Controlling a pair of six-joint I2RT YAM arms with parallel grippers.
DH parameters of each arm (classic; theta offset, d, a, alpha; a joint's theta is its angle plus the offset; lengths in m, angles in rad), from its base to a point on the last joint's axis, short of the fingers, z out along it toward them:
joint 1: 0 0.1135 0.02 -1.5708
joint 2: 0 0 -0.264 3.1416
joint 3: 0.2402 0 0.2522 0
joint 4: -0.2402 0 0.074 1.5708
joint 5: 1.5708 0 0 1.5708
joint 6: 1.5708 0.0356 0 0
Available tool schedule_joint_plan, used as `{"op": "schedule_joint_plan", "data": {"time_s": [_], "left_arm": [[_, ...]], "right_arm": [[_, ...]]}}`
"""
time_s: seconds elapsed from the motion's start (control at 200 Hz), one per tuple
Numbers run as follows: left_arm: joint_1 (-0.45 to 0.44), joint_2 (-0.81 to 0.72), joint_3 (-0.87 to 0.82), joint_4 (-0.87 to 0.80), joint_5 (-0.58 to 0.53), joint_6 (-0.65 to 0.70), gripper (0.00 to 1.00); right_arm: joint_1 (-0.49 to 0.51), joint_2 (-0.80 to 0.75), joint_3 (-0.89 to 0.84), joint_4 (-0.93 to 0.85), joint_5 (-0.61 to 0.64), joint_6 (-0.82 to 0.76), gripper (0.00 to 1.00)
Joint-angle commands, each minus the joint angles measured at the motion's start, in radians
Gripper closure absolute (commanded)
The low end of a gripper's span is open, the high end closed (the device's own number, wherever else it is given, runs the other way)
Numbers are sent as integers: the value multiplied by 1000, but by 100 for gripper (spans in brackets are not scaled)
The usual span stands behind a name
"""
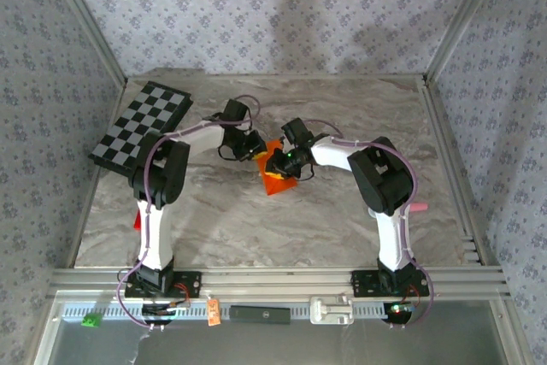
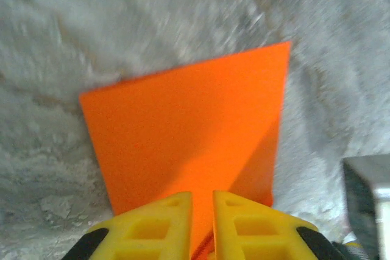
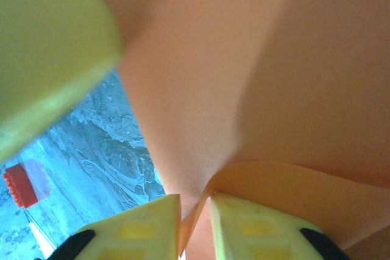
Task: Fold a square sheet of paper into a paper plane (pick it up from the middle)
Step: Fold the triangle a second time at the center of the table.
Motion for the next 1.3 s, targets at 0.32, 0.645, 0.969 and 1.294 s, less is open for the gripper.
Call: {"op": "schedule_joint_plan", "data": {"time_s": [0.32, 0.645, 0.969, 1.294], "left_arm": [[94, -127, -6, -29, -7, -15, 74], [46, -203, -194, 85, 38, -65, 84], [-48, -225, -262, 83, 23, -68, 97], [-72, -173, -238, 90, 24, -80, 100]], "right_arm": [[-13, 29, 1, -48, 19, -3, 59], [-16, 42, 1, -57, 16, -2, 77], [-19, 49, 1, -71, 14, -2, 93], [-19, 55, 7, -78, 14, -2, 97]]}}
